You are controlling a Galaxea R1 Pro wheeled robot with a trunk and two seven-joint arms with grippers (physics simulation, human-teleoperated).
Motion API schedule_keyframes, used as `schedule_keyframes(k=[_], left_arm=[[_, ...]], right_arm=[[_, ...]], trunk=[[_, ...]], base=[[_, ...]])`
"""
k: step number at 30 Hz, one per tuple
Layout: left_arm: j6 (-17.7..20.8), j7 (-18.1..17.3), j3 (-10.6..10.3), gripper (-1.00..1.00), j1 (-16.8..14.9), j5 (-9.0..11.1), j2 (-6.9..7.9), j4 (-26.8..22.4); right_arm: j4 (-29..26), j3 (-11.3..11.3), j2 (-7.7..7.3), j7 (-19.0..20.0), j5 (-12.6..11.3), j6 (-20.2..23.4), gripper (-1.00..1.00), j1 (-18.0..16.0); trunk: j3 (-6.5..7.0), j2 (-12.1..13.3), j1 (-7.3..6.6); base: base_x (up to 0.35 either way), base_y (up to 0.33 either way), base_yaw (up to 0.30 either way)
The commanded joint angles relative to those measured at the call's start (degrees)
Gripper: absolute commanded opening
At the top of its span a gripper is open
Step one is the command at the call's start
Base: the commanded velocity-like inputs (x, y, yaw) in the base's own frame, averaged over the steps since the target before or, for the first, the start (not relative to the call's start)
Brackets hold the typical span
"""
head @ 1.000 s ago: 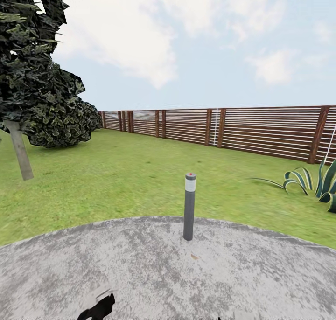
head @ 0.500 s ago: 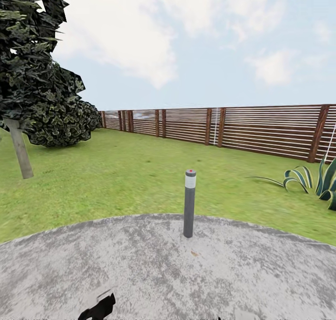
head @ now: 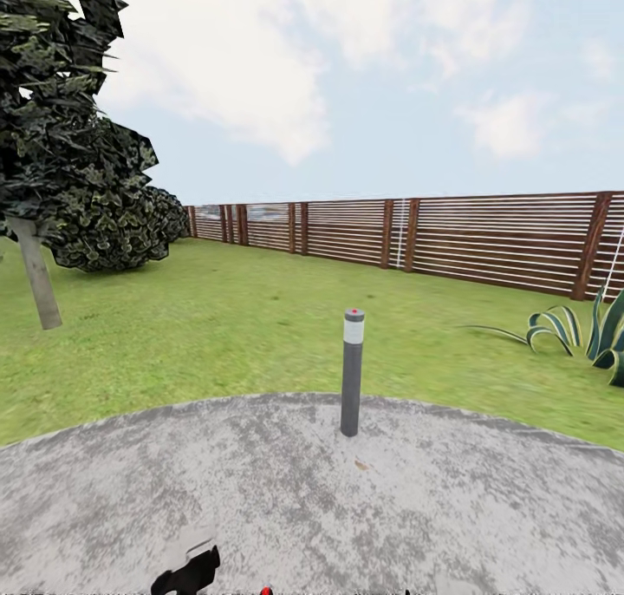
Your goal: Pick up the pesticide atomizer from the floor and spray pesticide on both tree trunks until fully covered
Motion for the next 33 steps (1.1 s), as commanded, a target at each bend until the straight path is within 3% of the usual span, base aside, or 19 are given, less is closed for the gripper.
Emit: schedule_keyframes(k=[1,5,22,33], left_arm=[[-0.2,0.3,-0.5,1.0,0.0,0.4,-0.01,0.0],[-0.1,0.3,-0.6,1.0,0.0,0.4,-0.02,0.0],[-0.1,0.3,-0.7,1.0,0.0,0.5,-0.03,0.0],[-0.1,0.0,-0.7,1.0,0.0,0.5,0.05,0.0]], right_arm=[[0.1,-0.2,0.04,0.0,0.0,-0.2,1.0,0.0],[0.1,-0.2,-0.01,0.0,0.0,-0.2,1.0,0.0],[0.1,-0.3,-0.14,0.0,0.0,-0.2,1.0,0.0],[0.1,-0.3,-0.05,0.0,0.0,-0.2,1.0,0.0]], trunk=[[-0.25,-0.4,0.22],[-0.93,-2.0,1.09],[-0.44,-2.0,1.09],[-0.38,-2.0,1.09]], base=[[0.0,0.0,0.0],[0.0,0.0,-0.074],[0.0,0.0,-0.241],[0.0,0.0,-0.048]])
